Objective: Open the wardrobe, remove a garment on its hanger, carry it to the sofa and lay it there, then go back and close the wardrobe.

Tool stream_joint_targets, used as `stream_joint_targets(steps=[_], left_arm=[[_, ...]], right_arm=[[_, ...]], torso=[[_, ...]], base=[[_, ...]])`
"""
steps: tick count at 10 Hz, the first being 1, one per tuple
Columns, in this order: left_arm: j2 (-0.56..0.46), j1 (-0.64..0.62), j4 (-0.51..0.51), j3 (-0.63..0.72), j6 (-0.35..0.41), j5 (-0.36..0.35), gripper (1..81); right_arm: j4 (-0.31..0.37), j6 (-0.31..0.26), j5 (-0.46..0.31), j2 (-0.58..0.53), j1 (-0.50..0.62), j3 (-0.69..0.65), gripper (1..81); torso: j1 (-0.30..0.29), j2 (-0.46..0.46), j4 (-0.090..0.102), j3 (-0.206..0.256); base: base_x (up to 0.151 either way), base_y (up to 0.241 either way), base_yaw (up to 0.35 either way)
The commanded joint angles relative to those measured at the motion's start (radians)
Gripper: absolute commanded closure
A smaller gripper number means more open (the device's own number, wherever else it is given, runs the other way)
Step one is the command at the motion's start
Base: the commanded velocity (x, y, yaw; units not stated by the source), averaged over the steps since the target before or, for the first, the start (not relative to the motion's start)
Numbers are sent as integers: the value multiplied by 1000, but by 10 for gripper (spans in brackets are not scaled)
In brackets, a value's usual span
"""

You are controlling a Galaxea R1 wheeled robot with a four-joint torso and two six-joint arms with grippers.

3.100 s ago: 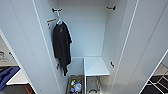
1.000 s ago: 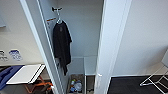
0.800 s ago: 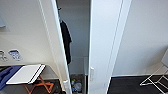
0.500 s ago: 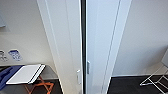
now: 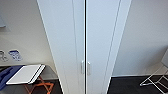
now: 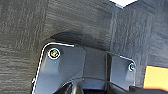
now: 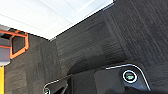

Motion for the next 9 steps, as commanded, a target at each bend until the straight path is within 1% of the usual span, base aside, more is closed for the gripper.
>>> stream_joint_targets(steps=[1, 2, 3, 4, 6, 8, 9], left_arm=[[51, 150, 303, -19, 28, -153, 10], [73, 189, 380, -21, 27, -227, 10], [87, 212, 389, -35, 27, -239, 10], [107, 229, 386, -62, 27, -239, 10], [194, 258, 385, -171, 27, -239, 10], [275, 270, 377, -266, 22, -232, 10], [303, 270, 376, -291, 22, -225, 10]], right_arm=[[-210, -29, 3, 209, -171, -310, 10], [-229, -51, -4, 225, -208, -323, 10], [-232, -71, -8, 234, -251, -318, 10], [-233, -72, -11, 244, -286, -324, 10], [-241, -87, -11, 258, -329, -319, 10], [-236, -129, -13, 280, -335, -321, 10], [-238, -148, -13, 287, -337, -324, 10]], torso=[[0, 0, 0, 0], [0, 0, 0, 0], [0, 0, 0, 0], [0, 0, 0, 0], [-1, -1, 0, 1], [-2, -1, 0, 2], [-3, -2, 0, 3]], base=[[0, 0, 0], [0, 0, 0], [0, 0, 0], [0, 0, 0], [0, 0, 0], [0, 0, 0], [0, 0, 0]])
